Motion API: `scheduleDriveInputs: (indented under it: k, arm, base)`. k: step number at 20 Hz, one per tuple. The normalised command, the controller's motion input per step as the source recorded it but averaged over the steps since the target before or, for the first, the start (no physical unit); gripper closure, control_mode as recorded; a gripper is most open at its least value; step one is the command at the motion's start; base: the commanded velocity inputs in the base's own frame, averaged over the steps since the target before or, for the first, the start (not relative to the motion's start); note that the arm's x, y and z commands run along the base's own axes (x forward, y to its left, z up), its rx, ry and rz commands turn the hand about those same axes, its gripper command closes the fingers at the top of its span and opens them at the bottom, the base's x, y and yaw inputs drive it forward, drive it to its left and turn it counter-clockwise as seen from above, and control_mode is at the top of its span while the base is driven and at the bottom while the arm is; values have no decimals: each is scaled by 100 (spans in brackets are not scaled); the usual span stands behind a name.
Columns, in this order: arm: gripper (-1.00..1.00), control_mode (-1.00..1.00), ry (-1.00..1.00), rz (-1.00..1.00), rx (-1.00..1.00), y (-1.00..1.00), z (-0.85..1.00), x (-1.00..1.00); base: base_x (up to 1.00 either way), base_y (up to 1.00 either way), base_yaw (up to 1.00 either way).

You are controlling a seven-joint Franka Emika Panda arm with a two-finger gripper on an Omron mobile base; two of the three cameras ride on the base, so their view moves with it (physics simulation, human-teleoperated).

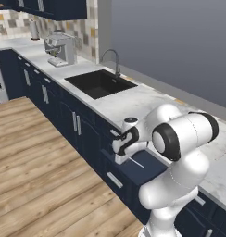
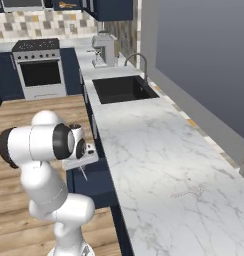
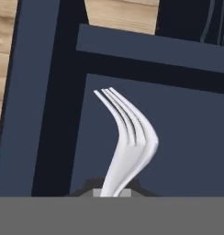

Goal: Organize the utensils by type. Pick up the wooden spoons from the counter and place them in the open cabinet. Then pick up the metallic utensils from the counter and place them in the open drawer.

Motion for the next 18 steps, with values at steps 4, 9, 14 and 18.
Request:
scheduleDriveInputs:
  k: [4, 9, 14, 18]
  arm:
    - [100, -100, 0, -2, -9, 9, -23, 5]
    - [100, -100, 0, -1, -1, 4, -15, 1]
    - [100, -100, 0, -2, 0, 7, -21, 0]
    - [100, -100, 0, -1, 0, 7, -20, 0]
  base:
    - [0, 0, 0]
    - [0, 0, 0]
    - [0, 0, 0]
    - [0, 0, 0]
